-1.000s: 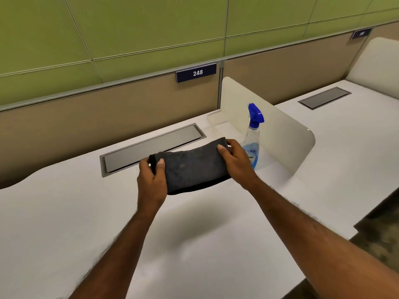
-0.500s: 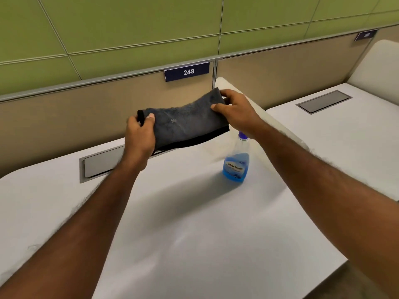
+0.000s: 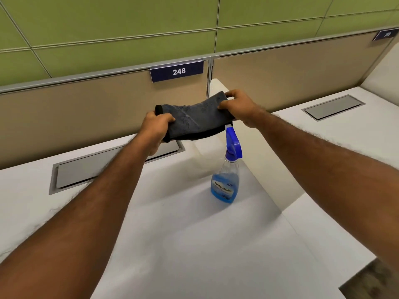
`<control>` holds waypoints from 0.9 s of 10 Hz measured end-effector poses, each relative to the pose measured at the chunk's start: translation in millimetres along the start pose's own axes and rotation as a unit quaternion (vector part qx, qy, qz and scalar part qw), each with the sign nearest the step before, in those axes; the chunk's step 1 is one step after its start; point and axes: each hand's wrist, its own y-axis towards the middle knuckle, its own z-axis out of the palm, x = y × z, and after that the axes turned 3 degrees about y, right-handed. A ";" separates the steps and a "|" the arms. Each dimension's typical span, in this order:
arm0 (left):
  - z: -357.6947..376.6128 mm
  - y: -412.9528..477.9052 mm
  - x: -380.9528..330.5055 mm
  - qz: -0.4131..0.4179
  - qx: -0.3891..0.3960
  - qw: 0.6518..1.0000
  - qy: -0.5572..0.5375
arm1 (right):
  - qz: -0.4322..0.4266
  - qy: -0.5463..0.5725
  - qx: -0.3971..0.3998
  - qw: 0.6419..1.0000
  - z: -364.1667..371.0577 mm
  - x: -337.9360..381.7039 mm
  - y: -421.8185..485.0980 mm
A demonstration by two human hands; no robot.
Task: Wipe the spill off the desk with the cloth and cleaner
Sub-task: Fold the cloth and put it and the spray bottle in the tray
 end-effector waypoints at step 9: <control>77.6 66.3 103.7 0.012 0.066 0.980 0.186 | -0.025 -0.355 0.005 0.934 28.9 -123.9 31.3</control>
